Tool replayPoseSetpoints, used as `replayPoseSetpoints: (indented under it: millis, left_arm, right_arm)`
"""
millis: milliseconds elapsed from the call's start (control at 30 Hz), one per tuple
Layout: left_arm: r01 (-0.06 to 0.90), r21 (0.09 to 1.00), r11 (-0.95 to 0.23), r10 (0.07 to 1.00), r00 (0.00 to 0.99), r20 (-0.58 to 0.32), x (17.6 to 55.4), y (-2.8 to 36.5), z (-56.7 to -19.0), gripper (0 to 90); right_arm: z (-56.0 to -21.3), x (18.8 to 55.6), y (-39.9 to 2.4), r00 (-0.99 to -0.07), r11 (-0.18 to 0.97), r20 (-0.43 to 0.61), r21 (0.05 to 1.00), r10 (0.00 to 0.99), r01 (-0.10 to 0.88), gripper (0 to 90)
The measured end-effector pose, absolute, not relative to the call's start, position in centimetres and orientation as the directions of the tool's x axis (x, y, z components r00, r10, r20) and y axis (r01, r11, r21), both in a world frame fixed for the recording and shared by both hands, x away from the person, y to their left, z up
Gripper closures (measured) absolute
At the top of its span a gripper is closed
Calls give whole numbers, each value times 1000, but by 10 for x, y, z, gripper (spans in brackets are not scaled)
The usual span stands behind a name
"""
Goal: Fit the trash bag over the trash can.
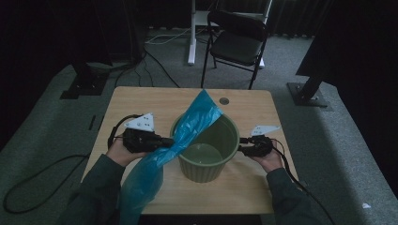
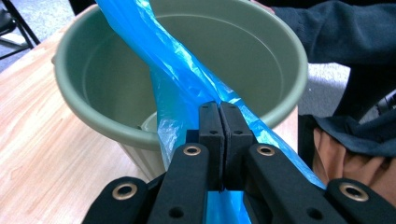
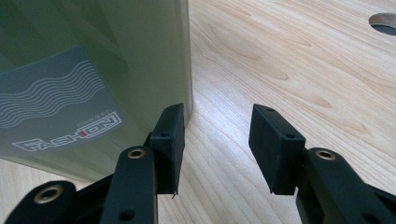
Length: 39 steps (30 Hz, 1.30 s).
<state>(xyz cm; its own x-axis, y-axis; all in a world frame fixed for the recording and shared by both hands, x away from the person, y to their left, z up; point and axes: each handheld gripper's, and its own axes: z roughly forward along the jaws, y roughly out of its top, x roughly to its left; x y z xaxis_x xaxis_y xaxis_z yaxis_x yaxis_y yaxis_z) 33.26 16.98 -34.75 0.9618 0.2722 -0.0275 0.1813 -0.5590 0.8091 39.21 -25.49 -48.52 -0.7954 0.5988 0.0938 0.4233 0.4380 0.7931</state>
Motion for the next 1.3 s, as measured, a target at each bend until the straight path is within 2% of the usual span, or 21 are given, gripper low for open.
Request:
replayPoseSetpoints:
  millis: [300, 567, 767, 1000, 1300]
  left_arm:
    - [161, 780, -604, 210, 977, -40, 323, 173, -348, 885]
    - [157, 798, -582, 173, 983, -67, 321, 181, -340, 884]
    - [184, 780, -599, 203, 976, -74, 331, 175, -342, 876]
    - [235, 747, -621, 234, 966, -109, 358, 147, -345, 876]
    - [247, 739, -627, 279, 957, -83, 374, 126, -346, 875]
  right_arm:
    - [-485, 392, -256, -795, 436, 94, 795, 599, 422, 549]
    - [-484, 392, -255, -795, 436, 93, 795, 599, 422, 549]
    - [-485, 392, -254, -797, 440, 93, 793, 597, 421, 549]
    - [-484, 392, -255, -795, 435, 96, 794, 600, 424, 548]
    - [-483, 392, -257, -794, 434, 92, 797, 601, 420, 549]
